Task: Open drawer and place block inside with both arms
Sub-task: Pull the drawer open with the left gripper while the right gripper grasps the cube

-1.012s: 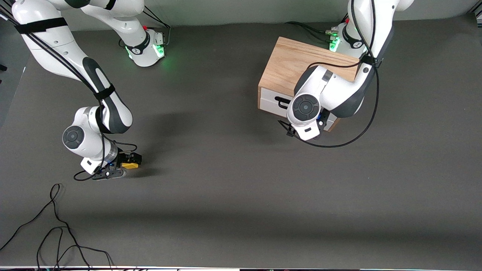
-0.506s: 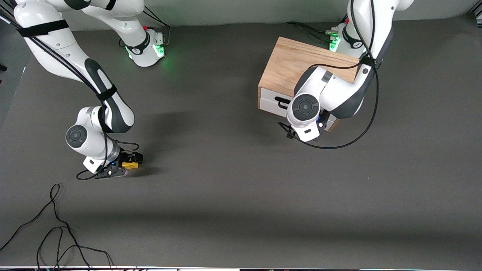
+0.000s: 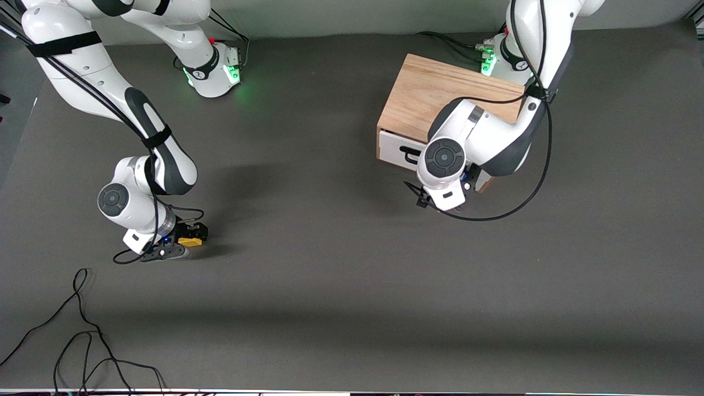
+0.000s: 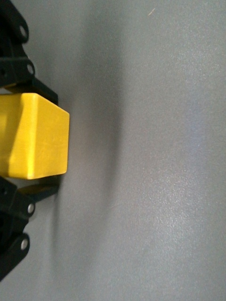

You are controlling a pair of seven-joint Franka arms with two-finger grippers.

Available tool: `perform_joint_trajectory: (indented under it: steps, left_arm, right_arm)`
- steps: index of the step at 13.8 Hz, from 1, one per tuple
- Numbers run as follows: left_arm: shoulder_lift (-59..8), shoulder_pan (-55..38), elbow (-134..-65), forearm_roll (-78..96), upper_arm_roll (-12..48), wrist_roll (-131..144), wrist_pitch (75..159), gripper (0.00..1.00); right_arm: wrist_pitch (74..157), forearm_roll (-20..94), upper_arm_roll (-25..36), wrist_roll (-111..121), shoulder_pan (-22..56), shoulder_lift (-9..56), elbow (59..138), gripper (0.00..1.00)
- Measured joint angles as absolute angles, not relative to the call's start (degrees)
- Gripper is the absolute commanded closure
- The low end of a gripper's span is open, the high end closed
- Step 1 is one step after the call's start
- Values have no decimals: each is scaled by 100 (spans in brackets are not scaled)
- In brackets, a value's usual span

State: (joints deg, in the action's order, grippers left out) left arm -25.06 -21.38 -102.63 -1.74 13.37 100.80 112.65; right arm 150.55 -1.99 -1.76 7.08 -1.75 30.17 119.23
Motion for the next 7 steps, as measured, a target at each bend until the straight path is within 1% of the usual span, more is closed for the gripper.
perform_joint_trajectory:
  steps: [2,3,5,7]
  left_arm:
    - [-2736,-2138,-9923,-267,1341,10079,11239,0]
    - [-2832,-2138,-9770,-306,1342,10079,11233,0]
    - [-3034,-2138,-9420,-406,1340,10079,11275,0]
    - [-3261,-2136,-9062,-483,1329,10079,11324,0]
  right_arm:
    - [15058,-200,-174,713,-175,3015,11920,44]
    - [15060,-202,-172,713,-176,3013,11915,53]
    - [15060,-204,-171,717,-176,3007,11914,66]
    - [15060,-204,-171,717,-176,3005,11914,71]
